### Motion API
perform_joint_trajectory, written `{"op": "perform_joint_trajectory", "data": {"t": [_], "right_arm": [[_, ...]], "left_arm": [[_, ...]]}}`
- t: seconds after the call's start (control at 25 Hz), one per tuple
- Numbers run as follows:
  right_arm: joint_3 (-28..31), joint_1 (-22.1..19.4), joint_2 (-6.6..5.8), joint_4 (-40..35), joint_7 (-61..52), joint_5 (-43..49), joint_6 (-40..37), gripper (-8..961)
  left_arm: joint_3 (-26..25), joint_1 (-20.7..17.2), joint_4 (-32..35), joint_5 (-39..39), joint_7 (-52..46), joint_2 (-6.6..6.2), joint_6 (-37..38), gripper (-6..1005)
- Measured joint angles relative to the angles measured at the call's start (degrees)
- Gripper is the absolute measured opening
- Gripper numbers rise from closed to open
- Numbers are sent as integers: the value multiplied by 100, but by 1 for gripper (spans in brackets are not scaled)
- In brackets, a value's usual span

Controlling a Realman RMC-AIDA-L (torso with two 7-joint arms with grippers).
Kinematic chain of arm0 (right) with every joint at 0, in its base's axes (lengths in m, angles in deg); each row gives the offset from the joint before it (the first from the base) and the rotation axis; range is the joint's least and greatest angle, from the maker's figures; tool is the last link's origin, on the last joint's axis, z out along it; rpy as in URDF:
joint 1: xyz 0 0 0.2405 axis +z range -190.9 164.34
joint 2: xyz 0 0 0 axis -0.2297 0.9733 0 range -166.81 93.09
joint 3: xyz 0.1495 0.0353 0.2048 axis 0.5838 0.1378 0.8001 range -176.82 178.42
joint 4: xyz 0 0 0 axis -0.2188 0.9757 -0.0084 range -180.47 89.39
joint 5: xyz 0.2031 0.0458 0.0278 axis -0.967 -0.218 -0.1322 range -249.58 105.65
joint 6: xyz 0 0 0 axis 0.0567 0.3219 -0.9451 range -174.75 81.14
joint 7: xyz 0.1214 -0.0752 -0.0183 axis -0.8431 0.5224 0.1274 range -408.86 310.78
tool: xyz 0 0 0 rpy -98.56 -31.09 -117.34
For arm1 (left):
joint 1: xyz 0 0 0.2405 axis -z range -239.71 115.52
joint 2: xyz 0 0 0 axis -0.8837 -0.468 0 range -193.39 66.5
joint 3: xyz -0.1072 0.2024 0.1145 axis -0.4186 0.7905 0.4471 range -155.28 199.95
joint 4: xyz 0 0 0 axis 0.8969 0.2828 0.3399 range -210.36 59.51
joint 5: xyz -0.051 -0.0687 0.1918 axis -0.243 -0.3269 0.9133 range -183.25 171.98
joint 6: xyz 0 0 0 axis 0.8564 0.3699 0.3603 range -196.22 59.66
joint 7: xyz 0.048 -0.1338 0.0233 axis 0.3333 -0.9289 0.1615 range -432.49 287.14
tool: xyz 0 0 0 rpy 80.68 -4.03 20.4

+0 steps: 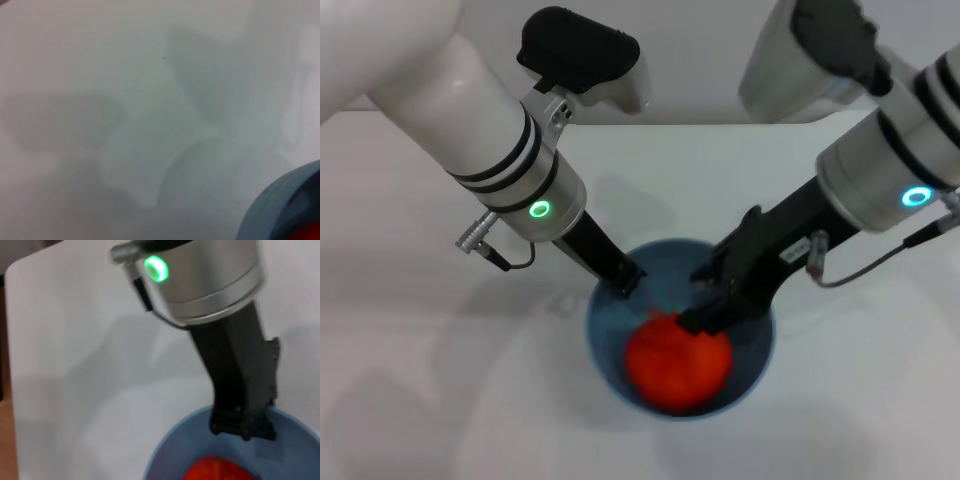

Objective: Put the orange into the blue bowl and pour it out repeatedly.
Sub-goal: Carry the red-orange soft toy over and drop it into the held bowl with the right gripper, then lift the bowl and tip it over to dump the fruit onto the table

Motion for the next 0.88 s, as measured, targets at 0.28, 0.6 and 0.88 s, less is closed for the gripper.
{"op": "perform_joint_trajectory", "data": {"t": [0.28,0.6,0.88], "right_arm": [[1004,-170,-18,-393,-536,227,-608,523],[2421,-939,3,-402,-656,985,-1133,578],[3927,-1459,-3,201,-281,1002,-1161,579]], "left_arm": [[-19,-112,25,44,51,-42,-364,-1],[-75,-1083,941,54,424,-67,-1786,0],[1474,-3383,2704,528,1929,-71,-5055,0]]}}
